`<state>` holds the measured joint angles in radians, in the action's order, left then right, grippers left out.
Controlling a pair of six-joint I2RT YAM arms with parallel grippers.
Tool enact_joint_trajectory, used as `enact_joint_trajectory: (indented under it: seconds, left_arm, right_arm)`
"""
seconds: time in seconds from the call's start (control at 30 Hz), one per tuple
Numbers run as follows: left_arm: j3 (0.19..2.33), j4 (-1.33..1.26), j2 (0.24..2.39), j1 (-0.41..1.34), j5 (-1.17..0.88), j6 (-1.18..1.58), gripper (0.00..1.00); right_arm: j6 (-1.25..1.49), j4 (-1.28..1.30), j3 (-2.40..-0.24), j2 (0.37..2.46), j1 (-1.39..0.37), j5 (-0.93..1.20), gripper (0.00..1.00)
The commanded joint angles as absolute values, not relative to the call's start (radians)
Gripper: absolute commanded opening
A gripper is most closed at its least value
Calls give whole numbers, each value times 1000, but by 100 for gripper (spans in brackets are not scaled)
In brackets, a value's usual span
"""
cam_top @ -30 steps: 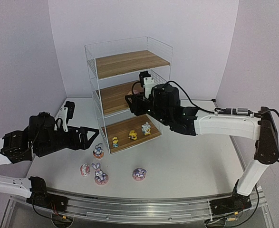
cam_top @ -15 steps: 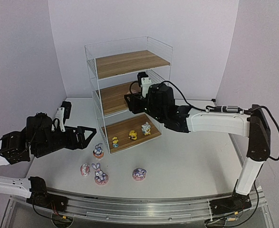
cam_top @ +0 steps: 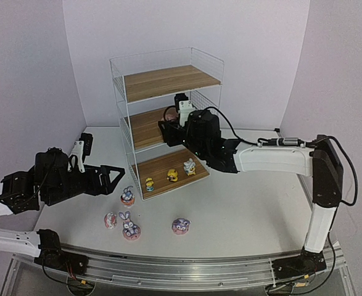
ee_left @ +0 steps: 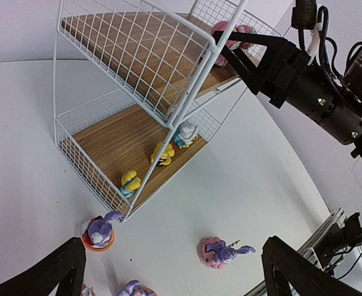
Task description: Place and organize the plastic toys onto the shelf
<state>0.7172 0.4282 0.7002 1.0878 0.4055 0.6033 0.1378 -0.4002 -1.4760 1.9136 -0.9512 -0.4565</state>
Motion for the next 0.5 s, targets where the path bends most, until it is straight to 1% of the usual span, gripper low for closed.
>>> enact_joint_trajectory:
  seconds: [0.0, 0.3, 0.4, 0.47]
  left_arm:
    - [713, 429, 672, 1091, 429, 602, 100]
    - [715, 423, 675, 1090, 429, 591, 100]
    - [719, 420, 677, 1091, 429, 585, 100]
    - [721, 420, 680, 1091, 431, 583, 100]
  right_arm:
    - [86, -460, -1525, 1946, -944, -498, 15]
    - [42, -502, -1517, 1970, -940, -528, 21]
    - [41, -515, -1508, 1968, -938, -529, 25]
    - [44, -523, -1498, 1964, -938, -529, 30]
